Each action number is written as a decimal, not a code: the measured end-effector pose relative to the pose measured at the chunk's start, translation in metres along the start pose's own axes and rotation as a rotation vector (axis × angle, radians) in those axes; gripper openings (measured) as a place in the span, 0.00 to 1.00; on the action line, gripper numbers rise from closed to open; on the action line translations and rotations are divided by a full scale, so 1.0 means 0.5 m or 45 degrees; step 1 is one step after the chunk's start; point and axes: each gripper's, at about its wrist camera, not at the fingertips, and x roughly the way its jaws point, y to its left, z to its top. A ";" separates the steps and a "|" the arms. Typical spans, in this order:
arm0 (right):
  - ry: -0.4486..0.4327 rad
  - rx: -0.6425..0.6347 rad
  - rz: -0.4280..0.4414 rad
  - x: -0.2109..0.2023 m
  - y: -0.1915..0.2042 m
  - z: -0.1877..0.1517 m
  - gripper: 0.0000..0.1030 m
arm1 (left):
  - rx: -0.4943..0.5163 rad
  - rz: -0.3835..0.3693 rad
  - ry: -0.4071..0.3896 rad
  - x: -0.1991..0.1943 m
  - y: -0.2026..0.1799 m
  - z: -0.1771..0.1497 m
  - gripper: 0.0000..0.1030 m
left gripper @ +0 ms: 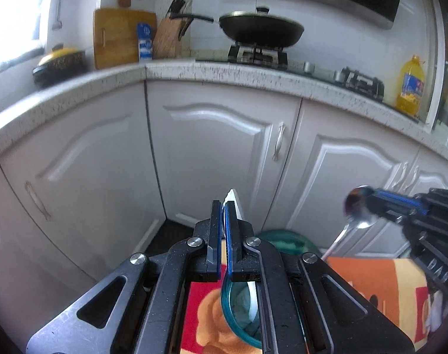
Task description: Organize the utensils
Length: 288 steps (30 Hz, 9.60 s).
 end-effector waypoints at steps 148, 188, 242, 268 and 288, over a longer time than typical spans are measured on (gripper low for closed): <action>0.266 0.656 0.450 -0.162 -0.156 -0.410 0.05 | 0.084 -0.502 0.590 -0.115 -0.151 -0.214 0.04; 0.433 0.246 0.455 -0.084 0.030 -0.354 0.28 | -0.106 -0.495 0.316 -0.251 0.006 -0.056 0.04; 0.350 0.100 0.557 -0.078 0.091 -0.270 0.33 | -0.220 -0.420 0.148 -0.262 0.065 0.053 0.05; 0.512 -0.183 0.664 0.054 0.234 -0.313 0.33 | -0.786 -0.341 0.353 -0.153 0.363 -0.207 0.57; 0.553 -0.122 0.550 0.045 0.193 -0.361 0.34 | -1.166 -0.328 0.550 0.064 0.390 -0.362 0.58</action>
